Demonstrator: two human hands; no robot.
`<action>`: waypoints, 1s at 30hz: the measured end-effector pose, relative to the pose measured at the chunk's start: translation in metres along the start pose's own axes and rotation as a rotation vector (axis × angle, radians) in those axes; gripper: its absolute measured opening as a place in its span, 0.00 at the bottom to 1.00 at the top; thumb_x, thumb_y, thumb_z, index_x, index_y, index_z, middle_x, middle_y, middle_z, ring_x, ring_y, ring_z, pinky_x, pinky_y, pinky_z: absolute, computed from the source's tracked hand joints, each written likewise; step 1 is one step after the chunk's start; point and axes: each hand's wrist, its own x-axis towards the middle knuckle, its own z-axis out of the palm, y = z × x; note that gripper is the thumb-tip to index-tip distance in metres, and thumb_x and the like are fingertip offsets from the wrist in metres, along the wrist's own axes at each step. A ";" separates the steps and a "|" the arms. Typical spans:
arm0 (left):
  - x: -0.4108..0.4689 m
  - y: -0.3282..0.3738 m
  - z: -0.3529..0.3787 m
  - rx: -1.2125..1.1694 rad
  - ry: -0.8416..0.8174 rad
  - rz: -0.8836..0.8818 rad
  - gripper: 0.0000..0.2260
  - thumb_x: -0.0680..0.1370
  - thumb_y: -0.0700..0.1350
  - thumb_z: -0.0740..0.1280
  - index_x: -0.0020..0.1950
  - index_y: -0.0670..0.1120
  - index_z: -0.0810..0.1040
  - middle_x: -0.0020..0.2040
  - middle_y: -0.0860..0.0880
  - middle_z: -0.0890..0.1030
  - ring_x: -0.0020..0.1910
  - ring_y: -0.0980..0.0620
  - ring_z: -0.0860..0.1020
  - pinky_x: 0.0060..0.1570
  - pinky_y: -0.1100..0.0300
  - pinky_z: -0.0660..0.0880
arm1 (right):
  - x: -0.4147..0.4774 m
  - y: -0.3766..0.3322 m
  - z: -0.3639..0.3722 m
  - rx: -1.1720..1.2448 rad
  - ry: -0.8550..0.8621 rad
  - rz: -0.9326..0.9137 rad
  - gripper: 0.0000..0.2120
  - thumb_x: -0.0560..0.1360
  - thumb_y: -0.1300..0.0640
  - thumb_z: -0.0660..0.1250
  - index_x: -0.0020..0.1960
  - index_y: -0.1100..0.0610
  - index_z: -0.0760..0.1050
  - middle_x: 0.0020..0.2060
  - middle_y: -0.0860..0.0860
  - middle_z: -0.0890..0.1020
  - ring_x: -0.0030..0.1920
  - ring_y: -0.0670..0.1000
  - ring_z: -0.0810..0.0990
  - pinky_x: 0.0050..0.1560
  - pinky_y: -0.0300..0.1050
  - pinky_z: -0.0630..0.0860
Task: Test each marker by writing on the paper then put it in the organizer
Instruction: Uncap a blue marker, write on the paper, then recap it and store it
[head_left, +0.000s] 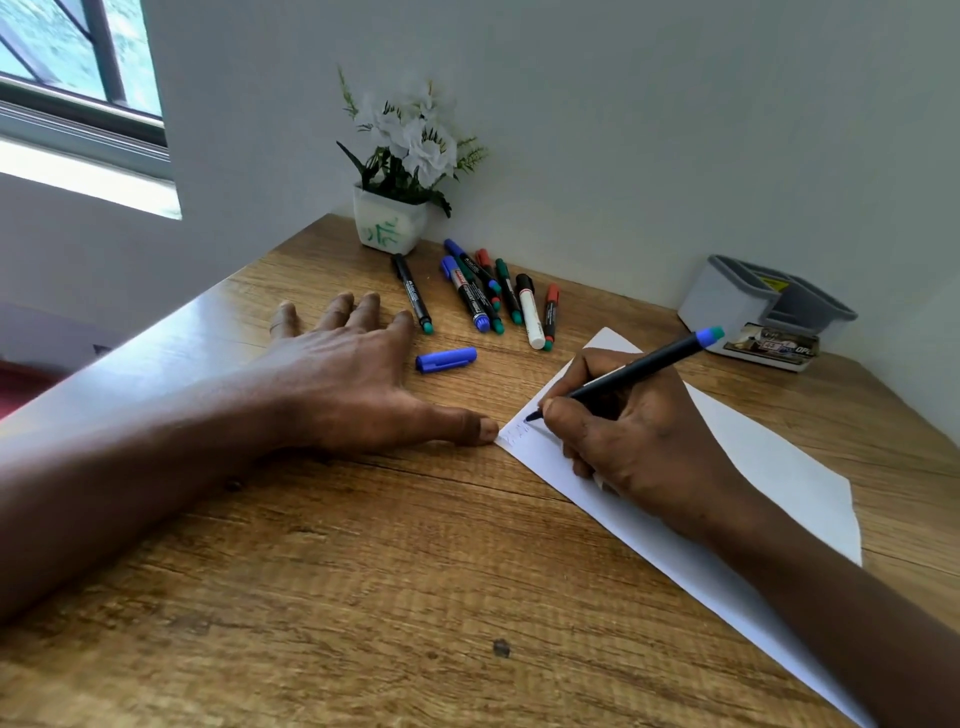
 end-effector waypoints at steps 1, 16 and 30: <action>0.000 0.000 0.000 -0.001 0.002 0.001 0.69 0.46 0.89 0.45 0.83 0.55 0.43 0.83 0.47 0.40 0.82 0.46 0.40 0.76 0.33 0.41 | 0.000 0.000 -0.001 0.002 0.001 0.007 0.06 0.74 0.60 0.71 0.41 0.62 0.78 0.24 0.51 0.79 0.24 0.47 0.77 0.26 0.35 0.72; -0.002 0.002 -0.002 0.010 -0.018 -0.005 0.70 0.45 0.88 0.44 0.83 0.55 0.42 0.83 0.46 0.39 0.82 0.46 0.40 0.76 0.33 0.41 | 0.001 0.002 -0.001 0.033 0.034 0.062 0.07 0.76 0.61 0.71 0.42 0.64 0.77 0.24 0.52 0.79 0.23 0.48 0.77 0.24 0.38 0.72; 0.000 -0.002 0.001 -0.024 0.027 0.011 0.68 0.48 0.89 0.45 0.83 0.56 0.44 0.83 0.47 0.41 0.82 0.46 0.41 0.76 0.32 0.41 | 0.004 0.008 0.001 0.168 0.112 0.139 0.07 0.78 0.60 0.69 0.41 0.59 0.79 0.28 0.53 0.82 0.26 0.49 0.80 0.24 0.37 0.73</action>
